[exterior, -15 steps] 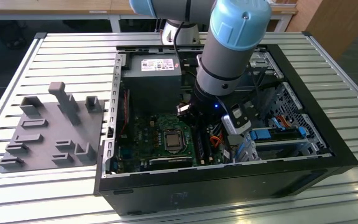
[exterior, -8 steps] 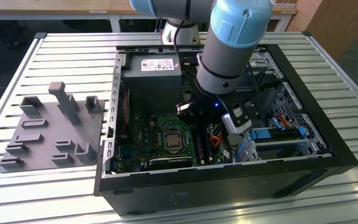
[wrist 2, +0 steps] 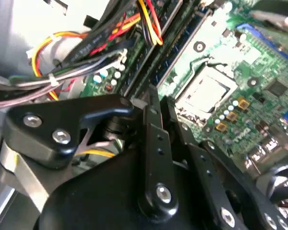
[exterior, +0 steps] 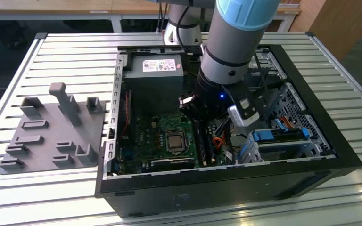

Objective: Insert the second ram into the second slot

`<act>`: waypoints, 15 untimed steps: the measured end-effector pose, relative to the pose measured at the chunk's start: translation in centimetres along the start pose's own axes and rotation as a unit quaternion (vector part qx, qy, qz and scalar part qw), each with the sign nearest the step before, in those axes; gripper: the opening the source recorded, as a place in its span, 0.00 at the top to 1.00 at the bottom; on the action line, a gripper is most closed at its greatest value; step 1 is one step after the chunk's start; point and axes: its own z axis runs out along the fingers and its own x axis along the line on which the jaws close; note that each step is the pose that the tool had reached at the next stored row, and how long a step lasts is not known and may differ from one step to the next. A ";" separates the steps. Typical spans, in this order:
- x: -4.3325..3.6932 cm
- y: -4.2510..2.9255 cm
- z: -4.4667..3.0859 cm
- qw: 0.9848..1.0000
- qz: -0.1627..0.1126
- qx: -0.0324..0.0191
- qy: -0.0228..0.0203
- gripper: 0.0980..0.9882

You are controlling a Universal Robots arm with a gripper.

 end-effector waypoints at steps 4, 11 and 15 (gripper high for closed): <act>0.00 0.00 0.00 1.000 0.000 0.000 0.000 0.96; -0.01 -0.01 0.18 1.000 0.000 0.000 0.000 0.99; -0.03 -0.03 0.53 1.000 0.000 0.000 0.000 0.99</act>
